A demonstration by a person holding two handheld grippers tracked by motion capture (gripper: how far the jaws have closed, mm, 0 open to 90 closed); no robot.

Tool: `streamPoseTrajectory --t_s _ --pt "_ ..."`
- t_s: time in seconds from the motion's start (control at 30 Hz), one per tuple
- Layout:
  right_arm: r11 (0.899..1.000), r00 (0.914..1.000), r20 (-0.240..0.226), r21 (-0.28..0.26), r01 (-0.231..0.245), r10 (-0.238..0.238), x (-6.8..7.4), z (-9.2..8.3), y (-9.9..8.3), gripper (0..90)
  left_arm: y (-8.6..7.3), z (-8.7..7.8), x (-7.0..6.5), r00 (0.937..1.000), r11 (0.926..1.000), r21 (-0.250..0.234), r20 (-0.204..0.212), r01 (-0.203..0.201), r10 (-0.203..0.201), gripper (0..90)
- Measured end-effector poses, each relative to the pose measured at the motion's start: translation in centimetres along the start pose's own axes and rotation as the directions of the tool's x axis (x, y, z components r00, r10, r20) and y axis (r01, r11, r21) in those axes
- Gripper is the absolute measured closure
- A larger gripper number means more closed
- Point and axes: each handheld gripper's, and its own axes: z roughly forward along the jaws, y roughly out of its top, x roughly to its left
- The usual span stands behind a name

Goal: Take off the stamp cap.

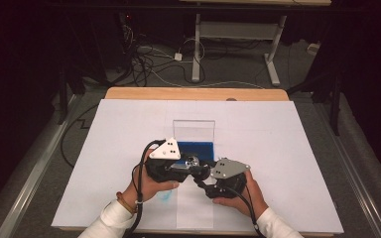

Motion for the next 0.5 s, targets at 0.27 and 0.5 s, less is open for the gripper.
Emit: streamPoseTrajectory --t_s 0.27,0.5 --pt "0.999 0.9986 0.027 -0.002 0.045 -0.045 0.36 0.01 -0.13 31.9 -0.13 0.09 -0.01 0.9997 0.9999 0.011 0.023 -0.003 0.003 54.7" --pt "0.996 0.9956 0.03 -0.023 0.089 -0.089 0.93 -0.11 -0.12 37.6 -0.27 -0.05 0.16 0.9987 0.9999 0.002 0.047 0.017 -0.017 54.6"
